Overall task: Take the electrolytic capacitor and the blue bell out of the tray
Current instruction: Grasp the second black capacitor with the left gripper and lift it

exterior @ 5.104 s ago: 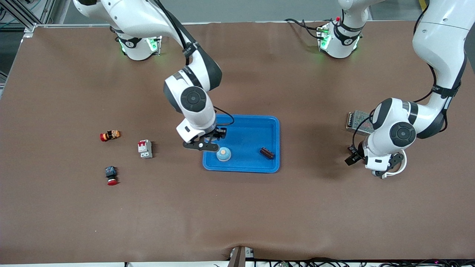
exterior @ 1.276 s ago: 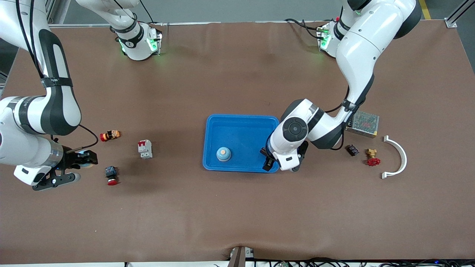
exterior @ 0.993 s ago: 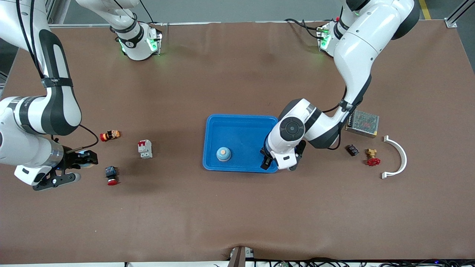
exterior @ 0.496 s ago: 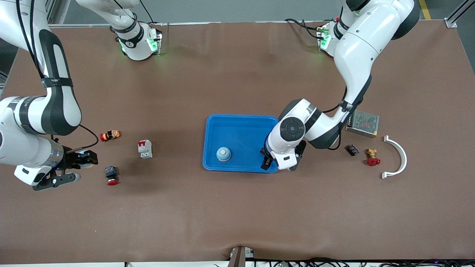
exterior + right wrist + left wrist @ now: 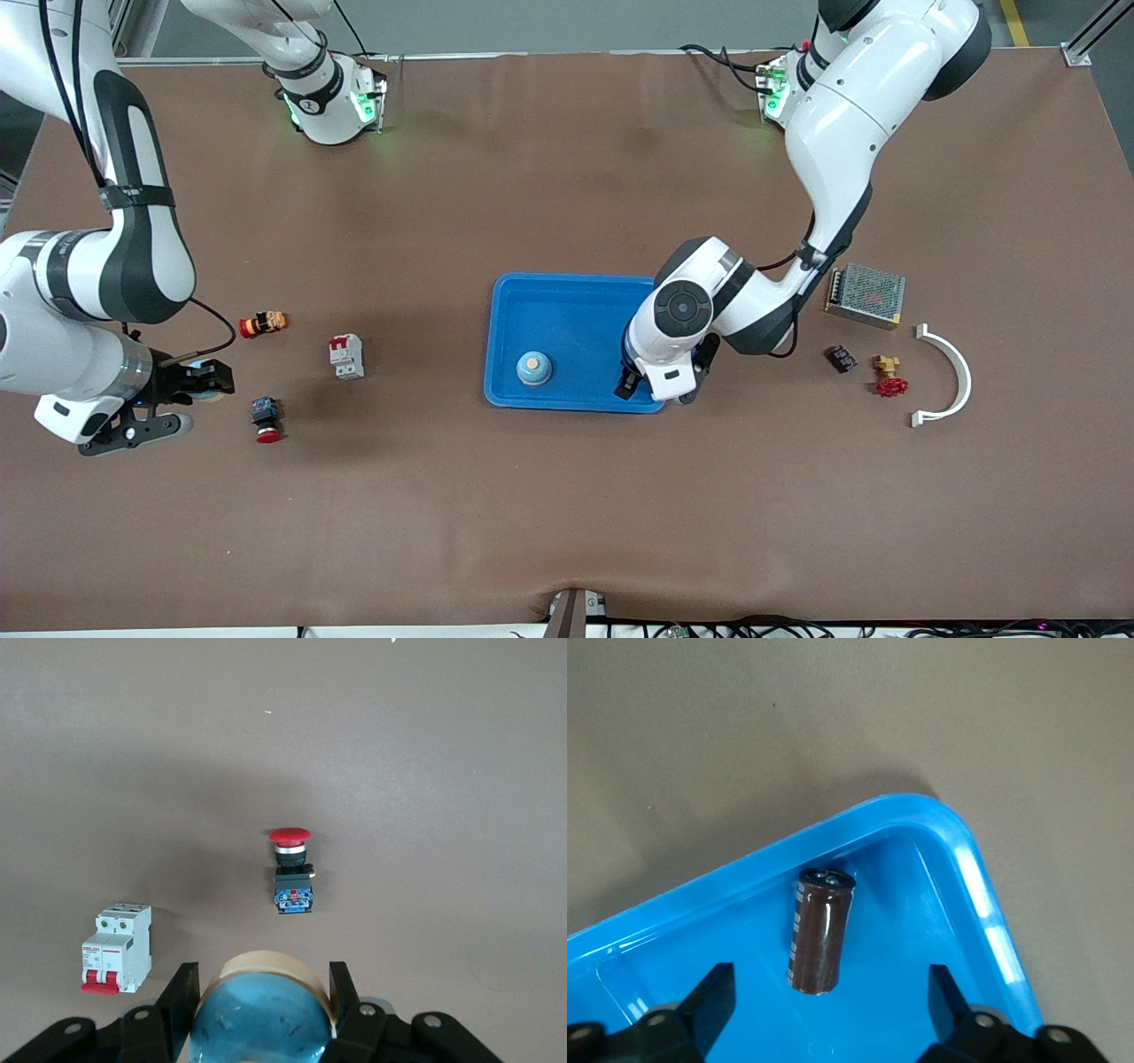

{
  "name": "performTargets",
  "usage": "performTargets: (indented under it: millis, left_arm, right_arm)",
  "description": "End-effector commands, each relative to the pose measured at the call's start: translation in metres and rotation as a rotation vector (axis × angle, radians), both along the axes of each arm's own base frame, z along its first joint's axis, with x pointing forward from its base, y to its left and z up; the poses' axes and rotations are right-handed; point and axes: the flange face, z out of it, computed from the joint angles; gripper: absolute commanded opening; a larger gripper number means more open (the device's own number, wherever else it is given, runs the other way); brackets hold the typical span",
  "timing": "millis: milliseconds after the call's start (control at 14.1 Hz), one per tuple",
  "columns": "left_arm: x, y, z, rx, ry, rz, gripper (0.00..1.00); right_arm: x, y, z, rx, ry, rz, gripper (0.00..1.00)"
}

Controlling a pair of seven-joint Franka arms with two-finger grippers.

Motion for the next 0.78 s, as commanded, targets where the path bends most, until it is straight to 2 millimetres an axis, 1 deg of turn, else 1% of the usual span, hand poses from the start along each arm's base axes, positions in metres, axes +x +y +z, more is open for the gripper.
performTargets:
  millis: [0,142,284,567,638,709]
  left_arm:
    - [-0.002,-0.009,-0.009,0.004,-0.001,0.007,0.9]
    - [-0.004,-0.008,-0.023,0.024,0.007,-0.001,0.88]
    - [-0.01,-0.013,-0.032,0.058,-0.004,-0.023,0.85]
    - [-0.011,-0.013,-0.033,0.065,-0.003,-0.021,0.79]
    - [-0.012,-0.013,-0.034,0.066,-0.003,-0.025,0.75]
    - [-0.011,-0.012,-0.036,0.065,0.0,-0.023,0.69]
  right_arm:
    - [-0.003,0.0,0.003,-0.004,-0.008,0.01,0.53]
    - [-0.004,0.0,0.003,-0.004,-0.007,0.01,0.53]
    - [-0.004,0.0,0.004,-0.004,-0.007,0.01,0.53]
    - [-0.004,-0.001,0.004,-0.004,-0.008,0.008,0.53]
    - [-0.004,-0.001,0.004,-0.004,-0.008,0.008,0.53]
    - [-0.003,-0.001,0.004,-0.004,-0.01,0.008,0.53]
